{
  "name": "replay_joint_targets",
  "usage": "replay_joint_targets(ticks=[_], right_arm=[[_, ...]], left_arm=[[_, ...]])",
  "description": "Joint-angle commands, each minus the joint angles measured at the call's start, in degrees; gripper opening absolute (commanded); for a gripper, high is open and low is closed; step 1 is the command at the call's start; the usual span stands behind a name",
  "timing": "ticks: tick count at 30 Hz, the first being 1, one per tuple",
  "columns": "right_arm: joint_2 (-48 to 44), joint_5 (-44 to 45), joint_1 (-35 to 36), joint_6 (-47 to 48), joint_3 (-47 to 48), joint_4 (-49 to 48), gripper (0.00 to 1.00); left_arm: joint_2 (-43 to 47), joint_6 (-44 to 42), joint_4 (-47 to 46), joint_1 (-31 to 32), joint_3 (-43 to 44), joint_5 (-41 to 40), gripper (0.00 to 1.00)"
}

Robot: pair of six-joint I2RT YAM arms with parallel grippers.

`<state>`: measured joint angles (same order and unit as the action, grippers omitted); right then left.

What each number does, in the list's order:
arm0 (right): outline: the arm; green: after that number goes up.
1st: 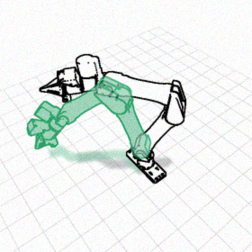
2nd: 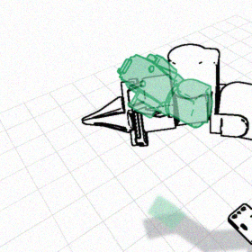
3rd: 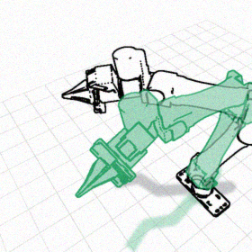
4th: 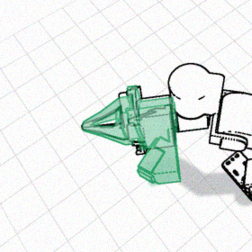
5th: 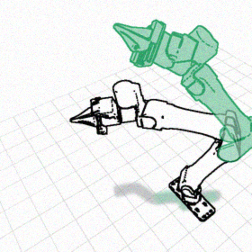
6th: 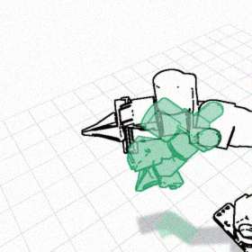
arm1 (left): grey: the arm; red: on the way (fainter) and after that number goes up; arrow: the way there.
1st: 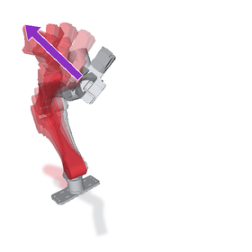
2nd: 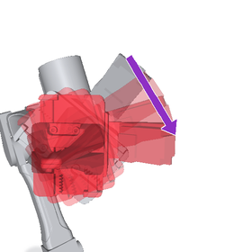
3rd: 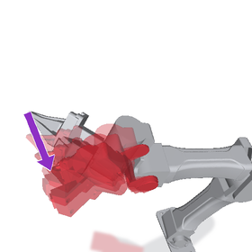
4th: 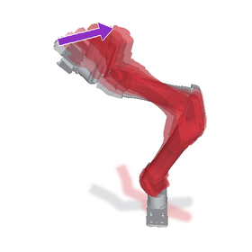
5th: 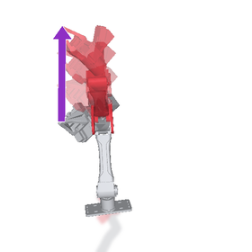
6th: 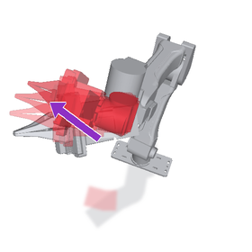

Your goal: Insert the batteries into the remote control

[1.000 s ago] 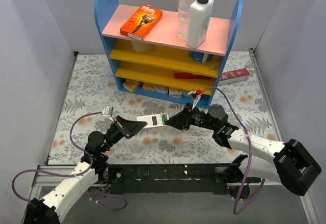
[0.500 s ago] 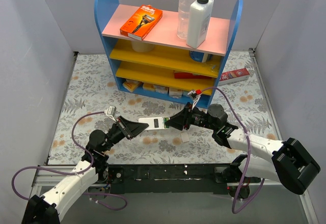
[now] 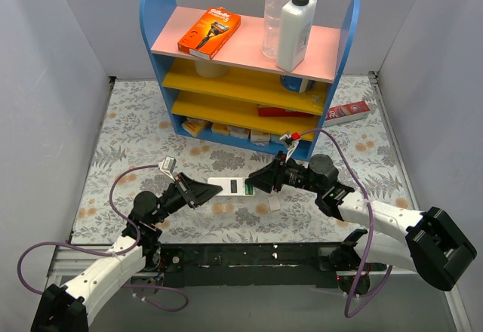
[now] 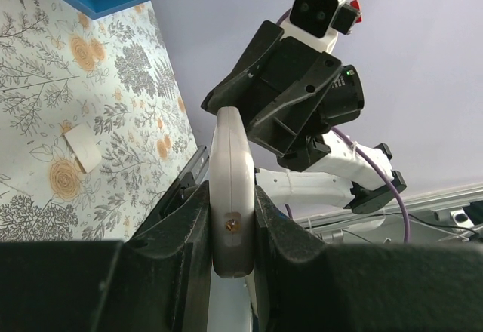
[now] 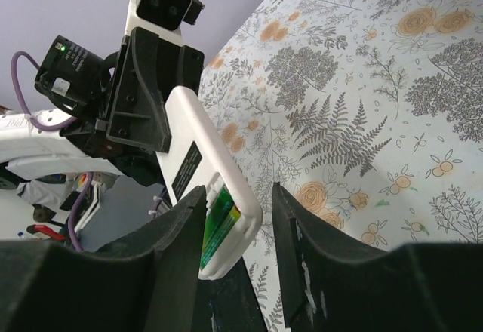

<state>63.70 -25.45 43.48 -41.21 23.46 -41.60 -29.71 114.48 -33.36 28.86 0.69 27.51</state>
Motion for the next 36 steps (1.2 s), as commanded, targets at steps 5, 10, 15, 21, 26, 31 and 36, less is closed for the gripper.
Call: replay_joint_targets(ticks=[5,10,15,21,26,31,36], right_arm=[[1.34,0.05,-0.07,-1.33,1.32,-2.51,0.37],[1.95,-0.30,-0.07,-2.21,1.32,-2.26,0.21],[1.16,-0.04,-0.15,-0.98,1.23,0.56,0.23],[-3.66,4.25,-0.15,5.85,3.43,11.00,0.52],[-9.90,13.48,-0.15,14.65,7.20,25.85,0.69],[-13.42,20.70,-0.15,22.30,8.35,38.95,0.74],[-14.13,24.04,-0.07,27.23,8.97,47.22,0.74]], left_arm=[[0.89,1.63,-3.90,0.14,-6.93,1.49,0.00],[0.01,1.45,-6.44,0.14,-7.10,2.37,0.00],[0.36,0.67,-6.10,0.14,-7.10,1.94,0.00],[-0.26,-2.15,0.92,0.14,-5.61,0.36,0.00],[-1.66,-6.28,9.80,0.14,-3.33,-1.92,0.00],[-7.88,-8.92,11.92,0.14,-1.75,-2.46,0.00],[-15.01,-11.20,10.69,0.14,-0.86,-2.19,0.00]])
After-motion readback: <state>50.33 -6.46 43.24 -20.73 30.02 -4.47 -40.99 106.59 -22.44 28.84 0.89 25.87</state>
